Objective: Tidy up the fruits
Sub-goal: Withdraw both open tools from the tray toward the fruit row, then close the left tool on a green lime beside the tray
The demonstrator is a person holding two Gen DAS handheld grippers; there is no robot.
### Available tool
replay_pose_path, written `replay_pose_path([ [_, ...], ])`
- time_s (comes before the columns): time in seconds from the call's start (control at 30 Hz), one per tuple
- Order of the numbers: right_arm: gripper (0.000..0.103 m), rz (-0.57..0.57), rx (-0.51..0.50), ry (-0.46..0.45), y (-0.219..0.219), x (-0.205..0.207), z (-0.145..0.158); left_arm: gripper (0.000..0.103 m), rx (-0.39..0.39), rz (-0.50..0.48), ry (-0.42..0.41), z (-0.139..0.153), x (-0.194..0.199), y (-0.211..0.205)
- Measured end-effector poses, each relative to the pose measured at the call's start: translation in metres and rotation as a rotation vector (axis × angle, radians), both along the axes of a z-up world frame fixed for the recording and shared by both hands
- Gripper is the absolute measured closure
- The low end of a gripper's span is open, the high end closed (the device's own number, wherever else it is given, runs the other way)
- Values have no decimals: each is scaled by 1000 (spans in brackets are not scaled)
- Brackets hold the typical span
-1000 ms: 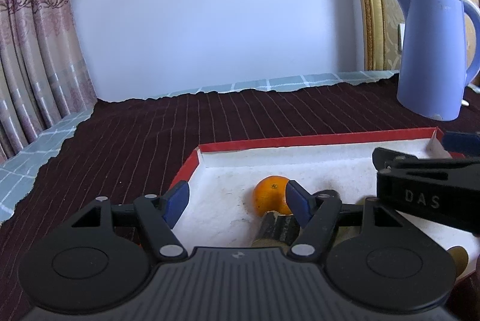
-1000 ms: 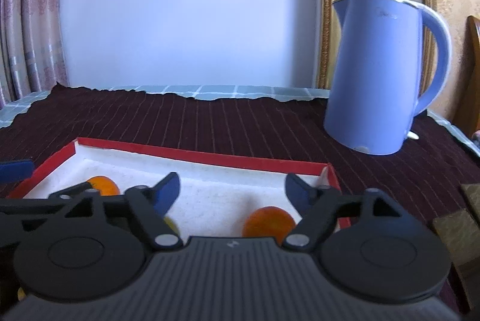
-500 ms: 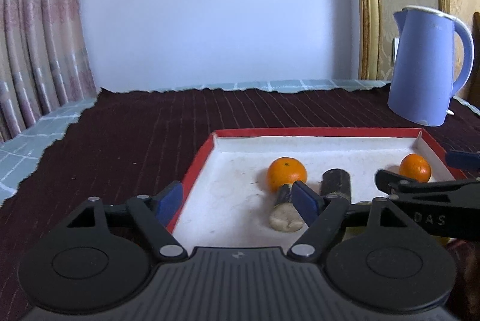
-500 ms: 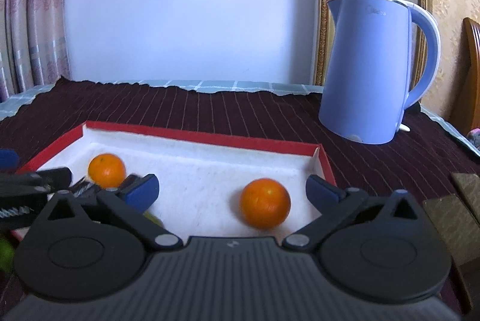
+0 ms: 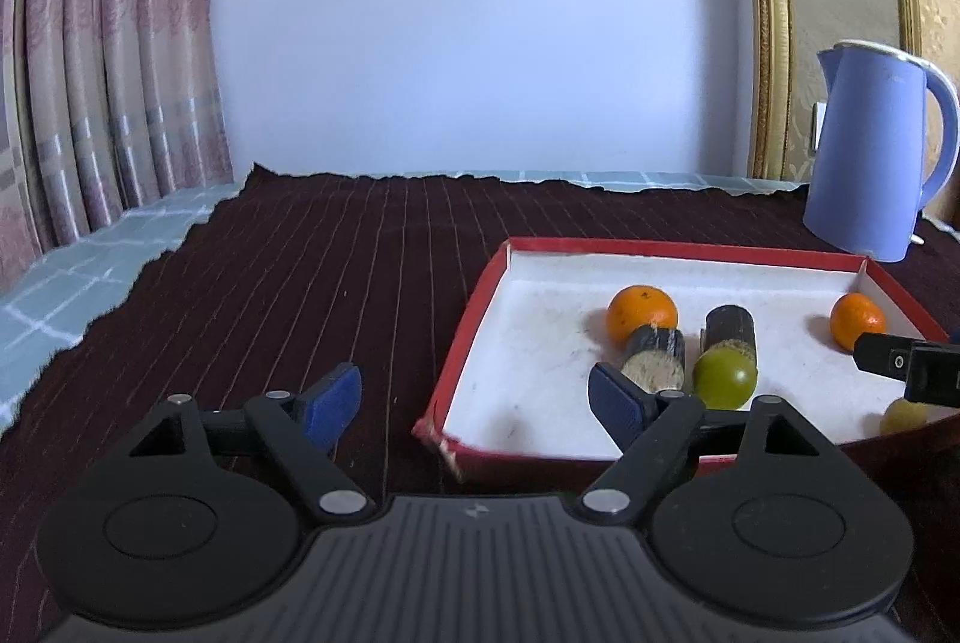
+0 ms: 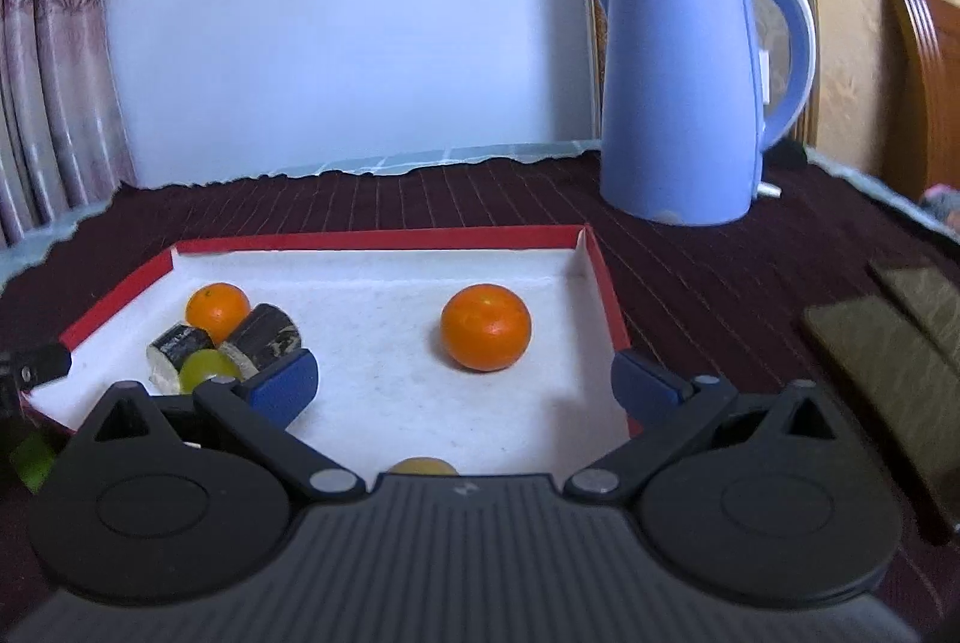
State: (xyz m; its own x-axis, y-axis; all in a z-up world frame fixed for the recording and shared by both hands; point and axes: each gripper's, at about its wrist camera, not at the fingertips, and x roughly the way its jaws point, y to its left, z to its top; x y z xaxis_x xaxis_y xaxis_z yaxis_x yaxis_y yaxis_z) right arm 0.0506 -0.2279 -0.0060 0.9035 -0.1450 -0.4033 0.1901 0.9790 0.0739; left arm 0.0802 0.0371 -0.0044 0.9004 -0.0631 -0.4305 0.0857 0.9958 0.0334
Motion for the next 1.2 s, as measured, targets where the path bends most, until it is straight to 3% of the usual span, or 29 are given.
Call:
replay_pose_path([
  [0.13,0,-8,-23,13,5,-1,-1,20,-26,-10,33,-7,-4,9],
  [0.33,0,-25,-46,6,12,-11,-1,19,-68,-56,10,-11,-18,17],
  [0.5,0,-2,39,18,7,-21,-4,16,-66,-105,14,-11,-26,17],
  [0.67,0,-30,-78,27,29,-34,-4,16,-56,-144,50,-13,-29,19],
  [0.77,0,12,-154,52,45,-38,-5,16,-66,-139,76,-15,-28,23],
  [0.93,0,36,-356,156,77,-35,-14,16,-84,-139,147,-21,-18,27],
  [1.07,0,61,-362,192,79,-36,-17,12,-45,-156,182,-24,-15,20],
  [1.2,0,91,-268,221,67,-34,-17,11,49,-182,213,-28,-10,4],
])
